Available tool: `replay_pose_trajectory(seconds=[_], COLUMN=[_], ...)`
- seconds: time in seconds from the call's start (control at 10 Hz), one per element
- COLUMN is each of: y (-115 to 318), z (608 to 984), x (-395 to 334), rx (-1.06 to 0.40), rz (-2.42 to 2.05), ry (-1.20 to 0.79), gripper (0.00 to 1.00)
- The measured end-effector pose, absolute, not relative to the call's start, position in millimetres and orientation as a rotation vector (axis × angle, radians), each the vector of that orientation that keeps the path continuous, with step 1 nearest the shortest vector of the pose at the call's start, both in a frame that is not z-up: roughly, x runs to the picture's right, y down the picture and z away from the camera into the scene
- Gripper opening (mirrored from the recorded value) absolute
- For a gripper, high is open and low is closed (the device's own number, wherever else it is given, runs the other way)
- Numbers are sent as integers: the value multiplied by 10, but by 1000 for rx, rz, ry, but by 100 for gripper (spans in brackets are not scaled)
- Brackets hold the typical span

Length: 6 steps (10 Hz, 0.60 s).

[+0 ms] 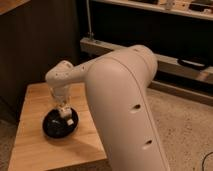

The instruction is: Place the bottle in the ceramic bowl

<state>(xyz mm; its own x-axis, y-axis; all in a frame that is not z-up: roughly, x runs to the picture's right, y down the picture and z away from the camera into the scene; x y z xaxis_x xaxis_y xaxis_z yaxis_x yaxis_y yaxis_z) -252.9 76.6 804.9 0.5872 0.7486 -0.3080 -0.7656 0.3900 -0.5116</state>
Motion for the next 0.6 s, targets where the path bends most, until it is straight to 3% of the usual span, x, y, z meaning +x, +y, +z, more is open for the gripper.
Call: replay_pose_trajectory(seconds=[0.6], y=[964], z=[8013], x=[-2428], rx=[-701], rz=[915], ry=[42], gripper=[80])
